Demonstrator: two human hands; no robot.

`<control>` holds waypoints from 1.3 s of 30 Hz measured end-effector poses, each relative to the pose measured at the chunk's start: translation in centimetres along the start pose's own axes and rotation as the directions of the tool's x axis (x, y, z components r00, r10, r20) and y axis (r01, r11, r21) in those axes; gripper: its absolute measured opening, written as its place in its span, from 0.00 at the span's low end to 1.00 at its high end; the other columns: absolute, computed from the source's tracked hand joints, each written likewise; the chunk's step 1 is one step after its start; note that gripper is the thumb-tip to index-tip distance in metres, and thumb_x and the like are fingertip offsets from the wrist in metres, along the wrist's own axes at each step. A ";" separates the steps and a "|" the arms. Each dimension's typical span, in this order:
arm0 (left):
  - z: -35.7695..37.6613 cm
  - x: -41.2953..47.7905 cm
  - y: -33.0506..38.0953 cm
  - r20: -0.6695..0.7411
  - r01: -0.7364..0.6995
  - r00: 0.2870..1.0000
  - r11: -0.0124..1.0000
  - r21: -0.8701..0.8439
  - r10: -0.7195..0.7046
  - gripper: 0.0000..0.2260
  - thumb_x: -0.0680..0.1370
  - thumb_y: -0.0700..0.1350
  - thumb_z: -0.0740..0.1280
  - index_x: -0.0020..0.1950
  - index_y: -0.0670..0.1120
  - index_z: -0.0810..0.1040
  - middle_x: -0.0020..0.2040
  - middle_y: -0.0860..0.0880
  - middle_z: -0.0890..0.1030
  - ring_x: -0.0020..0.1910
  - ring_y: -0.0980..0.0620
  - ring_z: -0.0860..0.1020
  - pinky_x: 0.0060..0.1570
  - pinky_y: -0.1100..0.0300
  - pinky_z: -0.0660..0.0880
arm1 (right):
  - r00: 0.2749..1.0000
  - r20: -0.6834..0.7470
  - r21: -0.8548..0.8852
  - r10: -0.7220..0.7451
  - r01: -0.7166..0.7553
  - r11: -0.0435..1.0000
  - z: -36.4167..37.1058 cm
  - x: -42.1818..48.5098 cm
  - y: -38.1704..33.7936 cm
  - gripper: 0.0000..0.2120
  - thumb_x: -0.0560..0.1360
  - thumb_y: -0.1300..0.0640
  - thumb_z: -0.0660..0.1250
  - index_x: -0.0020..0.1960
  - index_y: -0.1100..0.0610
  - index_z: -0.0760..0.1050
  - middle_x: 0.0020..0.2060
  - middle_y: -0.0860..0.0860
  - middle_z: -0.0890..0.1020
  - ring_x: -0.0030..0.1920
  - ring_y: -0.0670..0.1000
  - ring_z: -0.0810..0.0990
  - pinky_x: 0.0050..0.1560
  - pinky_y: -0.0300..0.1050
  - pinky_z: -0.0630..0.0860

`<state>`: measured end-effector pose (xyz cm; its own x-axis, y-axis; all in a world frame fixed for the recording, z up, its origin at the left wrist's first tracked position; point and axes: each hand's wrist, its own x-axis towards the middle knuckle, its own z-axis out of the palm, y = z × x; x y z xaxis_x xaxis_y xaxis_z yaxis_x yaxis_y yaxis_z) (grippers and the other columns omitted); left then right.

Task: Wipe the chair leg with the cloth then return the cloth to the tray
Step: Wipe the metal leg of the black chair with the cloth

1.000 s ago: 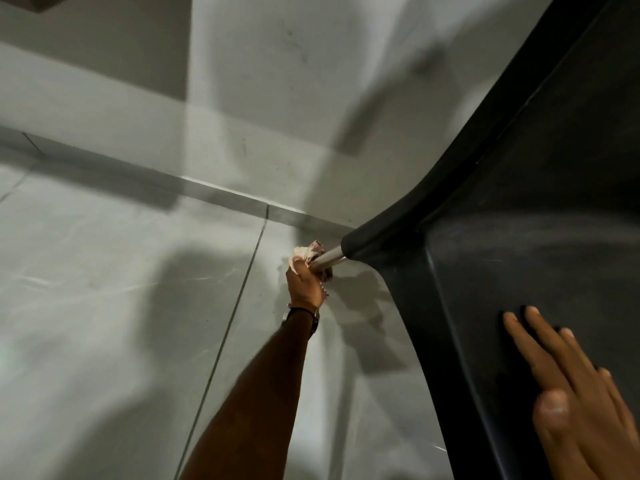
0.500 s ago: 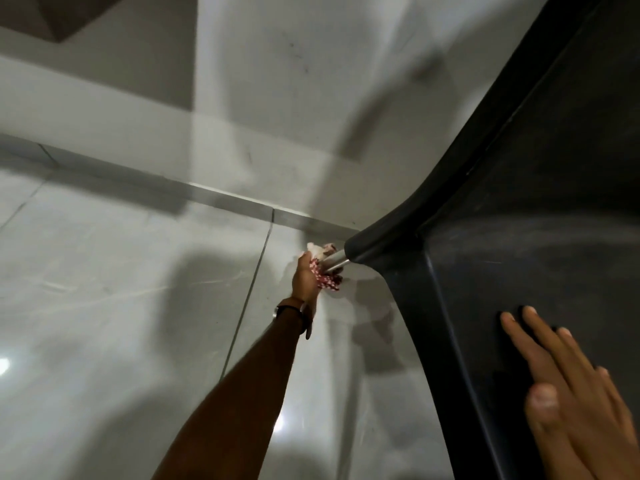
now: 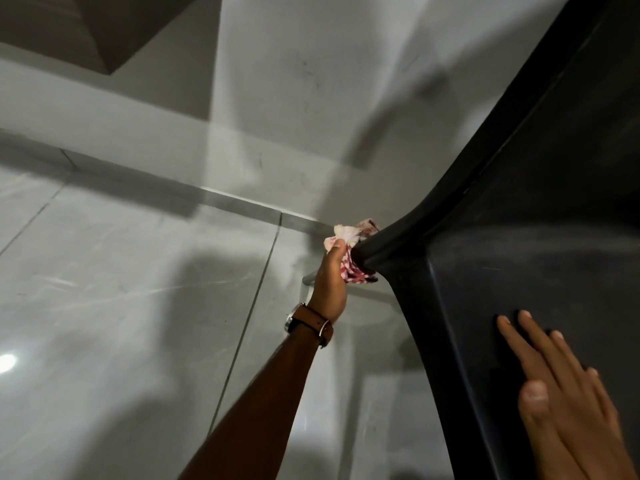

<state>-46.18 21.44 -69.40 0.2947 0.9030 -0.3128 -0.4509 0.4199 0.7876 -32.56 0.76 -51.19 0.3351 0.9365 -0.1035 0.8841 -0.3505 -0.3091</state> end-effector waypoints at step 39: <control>1.3 -2.4 4.3 -0.300 0.203 0.921 0.964 -0.172 -0.248 0.19 0.72 0.58 0.66 0.52 0.47 0.85 0.52 0.42 0.87 0.54 0.40 0.84 0.60 0.43 0.78 | 0.998 0.046 -0.003 0.047 -0.047 0.999 -1.0 -1.3 -0.5 0.30 0.78 0.33 0.32 0.78 0.33 0.48 0.80 0.34 0.47 0.78 0.38 0.39 0.79 0.54 0.38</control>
<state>-47.79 20.96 -64.55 0.1299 0.7550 -0.6428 -0.5195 0.6040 0.6044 -33.10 -0.26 -49.91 0.3612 0.9184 -0.1613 0.8682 -0.3943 -0.3013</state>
